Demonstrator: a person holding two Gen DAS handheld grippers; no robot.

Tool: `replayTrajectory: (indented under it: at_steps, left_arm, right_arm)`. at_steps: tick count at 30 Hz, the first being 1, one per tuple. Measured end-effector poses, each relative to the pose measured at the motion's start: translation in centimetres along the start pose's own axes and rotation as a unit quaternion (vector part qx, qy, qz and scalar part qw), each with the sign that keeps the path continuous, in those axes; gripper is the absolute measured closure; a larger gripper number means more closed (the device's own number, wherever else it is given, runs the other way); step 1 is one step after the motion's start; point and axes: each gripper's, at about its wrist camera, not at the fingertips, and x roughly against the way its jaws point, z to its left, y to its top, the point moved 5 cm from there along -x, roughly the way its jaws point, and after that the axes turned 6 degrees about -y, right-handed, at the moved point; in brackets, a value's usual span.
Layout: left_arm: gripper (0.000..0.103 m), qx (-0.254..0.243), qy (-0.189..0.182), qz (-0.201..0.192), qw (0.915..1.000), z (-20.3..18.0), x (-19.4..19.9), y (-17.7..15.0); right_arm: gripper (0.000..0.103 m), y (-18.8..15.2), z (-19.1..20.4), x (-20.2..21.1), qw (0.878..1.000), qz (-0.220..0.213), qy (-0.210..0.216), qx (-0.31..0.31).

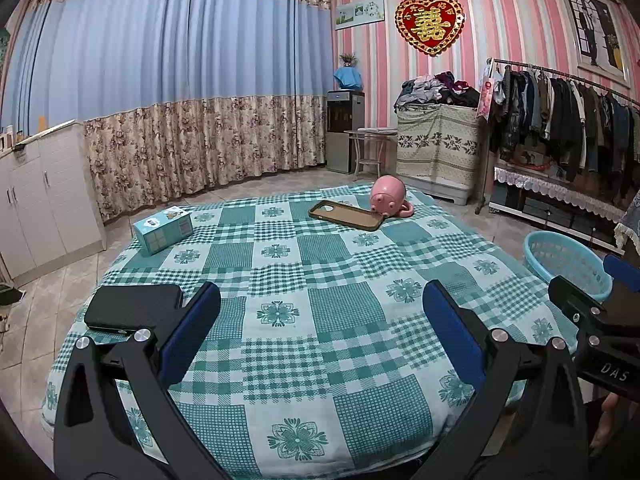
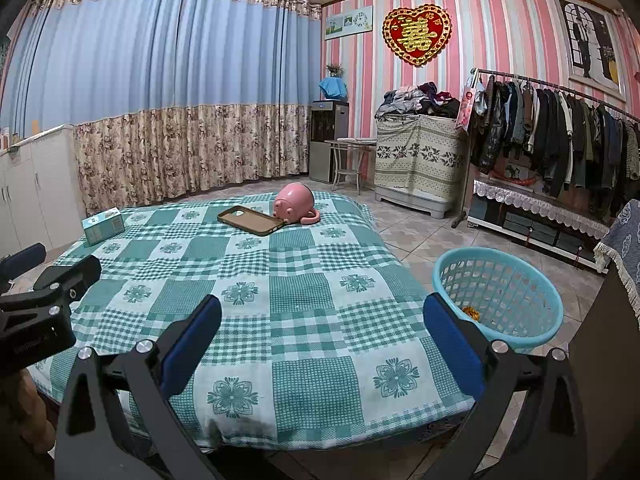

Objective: Collect trash

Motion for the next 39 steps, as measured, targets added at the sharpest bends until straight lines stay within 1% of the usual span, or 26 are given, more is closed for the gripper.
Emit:
replayTrajectory:
  at_steps: [4, 24, 39]
  left_arm:
    - [0.005, -0.005, 0.003, -0.006, 1.0000, 0.00, 0.06, 0.06]
    - [0.005, -0.003, 0.002, -0.007, 1.0000, 0.27, 0.13, 0.19]
    - [0.005, -0.001, 0.001, -0.010, 1.0000, 0.33, 0.46, 0.91]
  right_arm:
    - [0.004, -0.04, 0.02, 0.01, 1.000, 0.000, 0.000, 0.001]
    - [0.004, -0.12, -0.19, 0.04, 1.000, 0.001, -0.001, 0.001]
    - [0.004, -0.13, -0.19, 0.04, 1.000, 0.001, -0.001, 0.002]
